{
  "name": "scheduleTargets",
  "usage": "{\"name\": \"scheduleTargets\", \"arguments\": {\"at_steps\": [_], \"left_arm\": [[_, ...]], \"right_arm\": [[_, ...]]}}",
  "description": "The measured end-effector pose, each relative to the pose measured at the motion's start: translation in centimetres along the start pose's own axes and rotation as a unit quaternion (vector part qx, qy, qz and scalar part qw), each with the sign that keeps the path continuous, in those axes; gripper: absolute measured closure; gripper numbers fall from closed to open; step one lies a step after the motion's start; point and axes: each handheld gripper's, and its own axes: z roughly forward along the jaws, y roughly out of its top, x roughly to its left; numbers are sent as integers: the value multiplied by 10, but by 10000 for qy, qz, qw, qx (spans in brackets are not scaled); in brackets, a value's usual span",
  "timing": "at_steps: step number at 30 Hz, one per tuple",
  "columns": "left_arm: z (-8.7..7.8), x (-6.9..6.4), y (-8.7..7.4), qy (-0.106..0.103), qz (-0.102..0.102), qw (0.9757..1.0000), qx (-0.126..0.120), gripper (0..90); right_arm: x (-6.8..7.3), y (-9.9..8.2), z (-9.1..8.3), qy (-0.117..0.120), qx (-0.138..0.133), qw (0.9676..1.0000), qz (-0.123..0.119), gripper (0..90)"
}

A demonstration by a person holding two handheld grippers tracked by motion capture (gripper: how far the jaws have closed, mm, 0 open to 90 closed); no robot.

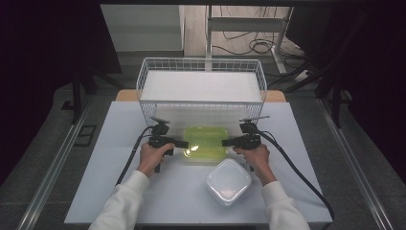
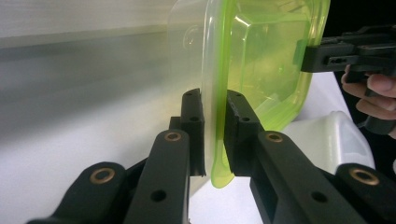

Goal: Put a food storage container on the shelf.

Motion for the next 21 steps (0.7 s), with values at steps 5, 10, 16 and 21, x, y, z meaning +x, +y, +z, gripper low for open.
{"name": "scheduleTargets", "arguments": {"at_steps": [5, 10, 16, 21], "left_arm": [[-6, -9, -2, -30, 250, 9996, -98, 802], [-14, -21, -4, -26, 470, 9985, -262, 800], [-27, -38, -1, 25, 819, 9958, -402, 798], [-37, -49, -3, 7, 1046, 9929, -557, 797]], "right_arm": [[1, -3, -8, 104, -160, 9997, -166, 773], [8, -5, -21, 127, -345, 9985, -394, 772], [17, -6, -34, 104, -540, 9962, -682, 769], [27, -6, -46, 75, -745, 9928, -930, 767]]}}
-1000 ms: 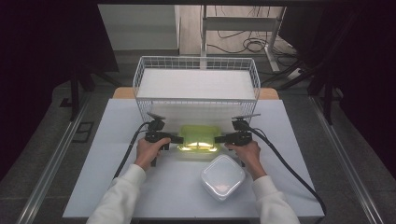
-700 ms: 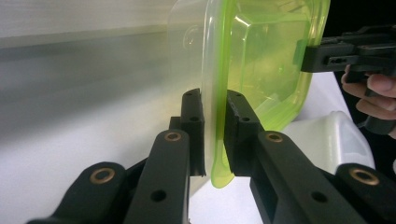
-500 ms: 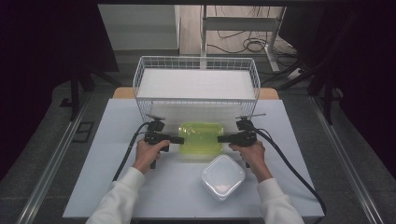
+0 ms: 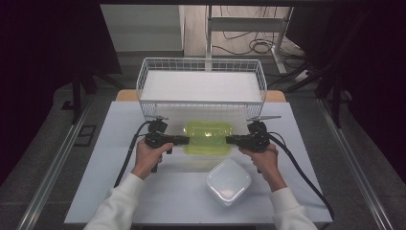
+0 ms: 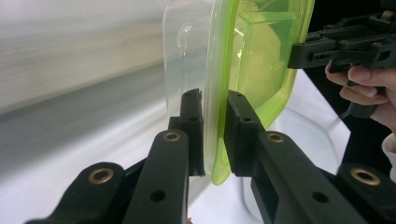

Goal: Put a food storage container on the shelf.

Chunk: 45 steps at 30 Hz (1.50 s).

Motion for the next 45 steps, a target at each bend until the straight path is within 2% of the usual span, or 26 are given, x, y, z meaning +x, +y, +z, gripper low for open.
{"name": "scheduleTargets", "arguments": {"at_steps": [7, 11, 15, 24, 31, 40, 45], "left_arm": [[-10, -10, -1, -52, 202, 9997, -118, 794], [-15, -17, -3, 4, 365, 9992, -143, 794], [-23, -25, -5, -4, 519, 9984, -243, 793], [-37, -37, -6, -42, 700, 9971, -309, 790], [-52, -53, 3, -27, 949, 9943, -495, 790], [-65, -65, 14, -3, 1093, 9918, -662, 790], [-74, -73, 26, 60, 1199, 9897, -778, 790]], "right_arm": [[10, 1, -11, 16, -171, 9997, -176, 767], [16, -1, -16, -32, -213, 9993, -317, 765], [26, -2, -25, -87, -304, 9980, -550, 763], [40, -1, -36, -108, -513, 9946, -895, 762], [54, 9, -54, -155, -724, 9914, -1083, 762], [66, 21, -67, -228, -880, 9879, -1256, 762], [72, 33, -74, -273, -993, 9857, -1332, 761]]}}
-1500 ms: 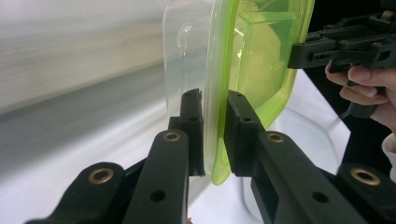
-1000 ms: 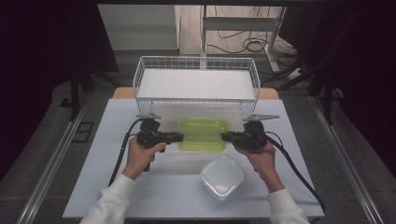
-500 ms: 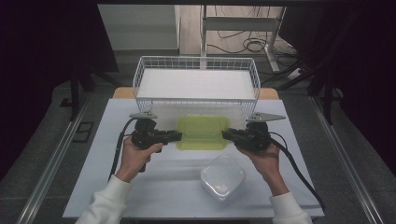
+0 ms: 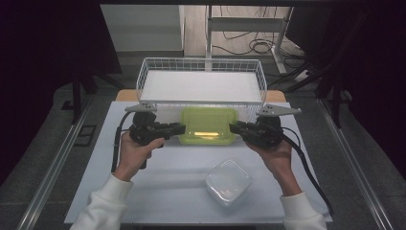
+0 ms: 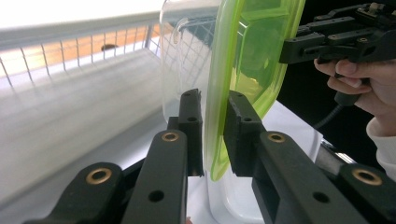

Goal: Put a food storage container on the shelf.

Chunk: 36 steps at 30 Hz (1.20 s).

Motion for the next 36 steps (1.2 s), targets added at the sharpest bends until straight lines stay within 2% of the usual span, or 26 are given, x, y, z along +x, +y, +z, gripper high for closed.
{"name": "scheduleTargets", "arguments": {"at_steps": [7, 10, 12, 20, 22, 31, 34, 36], "left_arm": [[-5, 6, 14, 76, -32, 9999, -81, 791], [-5, 9, 19, 65, -14, 10000, -73, 791], [-4, 12, 24, 131, 39, 9999, -42, 793], [-5, 22, 40, 205, 23, 9998, -59, 798], [-4, 25, 48, 242, 31, 9997, -44, 800], [-4, 34, 74, 267, 183, 9995, -24, 801], [-1, 39, 83, 265, 161, 9995, -42, 801], [4, 43, 89, 297, 160, 9994, -7, 803]], "right_arm": [[-2, 15, 6, -38, -13, 10000, -40, 758], [-3, 19, 8, -32, -42, 10000, -34, 758], [-6, 25, 11, -47, -41, 10000, -60, 758], [-13, 40, 20, -83, -98, 9999, -103, 761], [-17, 50, 21, -79, -136, 9998, -98, 764], [-29, 72, 25, -82, -182, 9997, -124, 766], [-33, 77, 27, -83, -212, 9997, -78, 766], [-42, 82, 30, -55, -188, 9998, 51, 767]]}}
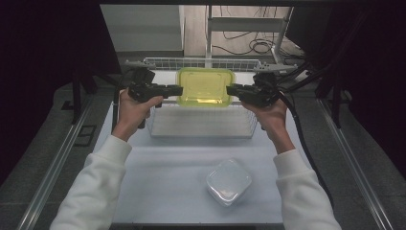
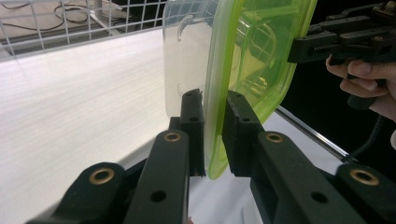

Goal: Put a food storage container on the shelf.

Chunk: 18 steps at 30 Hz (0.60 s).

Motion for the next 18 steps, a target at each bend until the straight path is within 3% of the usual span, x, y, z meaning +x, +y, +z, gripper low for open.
{"name": "scheduleTargets", "arguments": {"at_steps": [8, 18], "left_arm": [[14, 16, 15, -35, -141, 9998, 96, 805], [32, 39, 12, -156, -483, 9983, 282, 807]], "right_arm": [[-19, 10, 11, 51, 75, 9997, 231, 768], [-38, 15, 26, 133, 352, 9980, 507, 770]]}}
